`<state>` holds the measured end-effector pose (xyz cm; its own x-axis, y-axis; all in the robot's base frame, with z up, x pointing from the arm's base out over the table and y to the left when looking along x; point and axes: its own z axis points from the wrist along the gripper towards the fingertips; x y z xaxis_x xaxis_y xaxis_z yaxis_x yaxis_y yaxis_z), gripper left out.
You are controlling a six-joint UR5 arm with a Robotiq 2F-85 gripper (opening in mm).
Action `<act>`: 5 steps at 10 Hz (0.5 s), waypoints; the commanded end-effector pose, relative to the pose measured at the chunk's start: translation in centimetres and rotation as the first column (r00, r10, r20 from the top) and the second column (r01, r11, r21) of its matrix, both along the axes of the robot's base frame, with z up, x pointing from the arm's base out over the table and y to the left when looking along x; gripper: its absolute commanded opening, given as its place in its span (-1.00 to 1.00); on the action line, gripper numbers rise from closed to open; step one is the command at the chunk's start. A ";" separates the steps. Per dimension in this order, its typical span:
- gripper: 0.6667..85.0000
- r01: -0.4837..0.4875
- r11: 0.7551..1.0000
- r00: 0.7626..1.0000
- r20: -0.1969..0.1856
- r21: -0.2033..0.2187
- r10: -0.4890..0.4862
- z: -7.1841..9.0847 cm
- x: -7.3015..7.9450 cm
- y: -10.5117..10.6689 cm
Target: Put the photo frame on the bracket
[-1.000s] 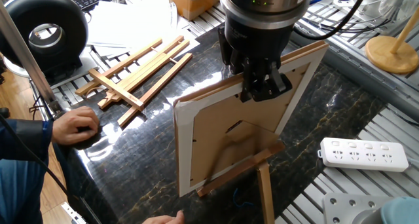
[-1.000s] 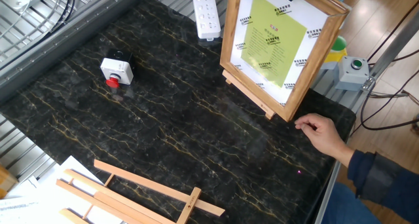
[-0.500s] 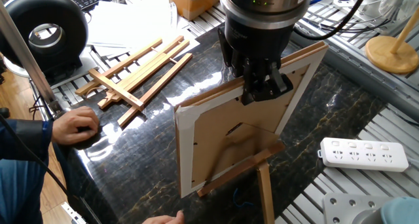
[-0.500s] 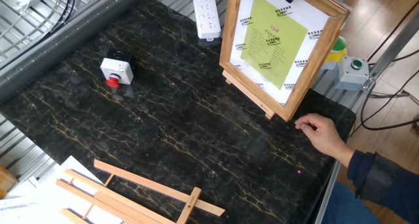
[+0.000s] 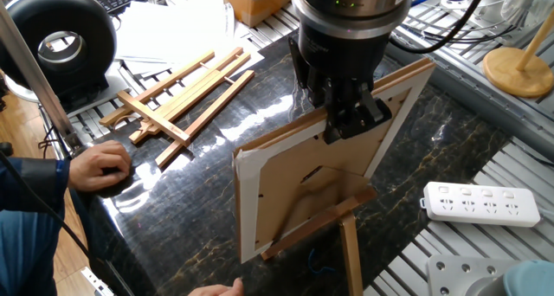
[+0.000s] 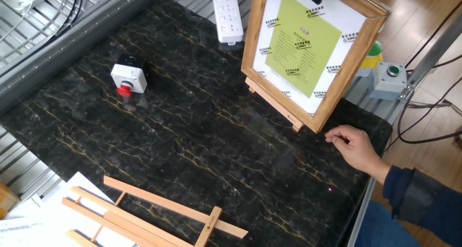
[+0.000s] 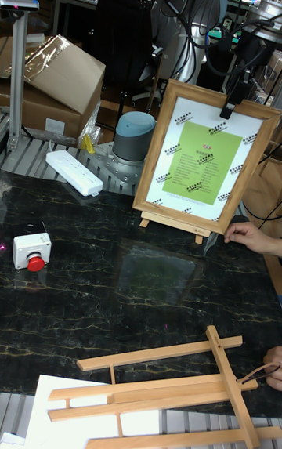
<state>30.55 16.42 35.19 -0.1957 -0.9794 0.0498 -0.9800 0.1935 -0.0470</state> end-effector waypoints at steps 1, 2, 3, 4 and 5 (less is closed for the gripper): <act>-0.22 -0.005 1.000 1.000 -0.022 0.016 0.005 0.1 -0.6 0.4; -0.19 -0.004 1.000 0.999 -0.037 0.018 0.005 0.1 -1.0 0.5; -0.17 -0.003 1.000 0.999 -0.054 0.022 0.004 0.1 -1.5 0.6; -0.15 -0.001 1.000 0.998 -0.063 0.029 0.003 0.1 -1.7 0.7; -0.11 0.000 1.000 0.997 -0.079 0.030 0.002 0.1 -2.1 0.8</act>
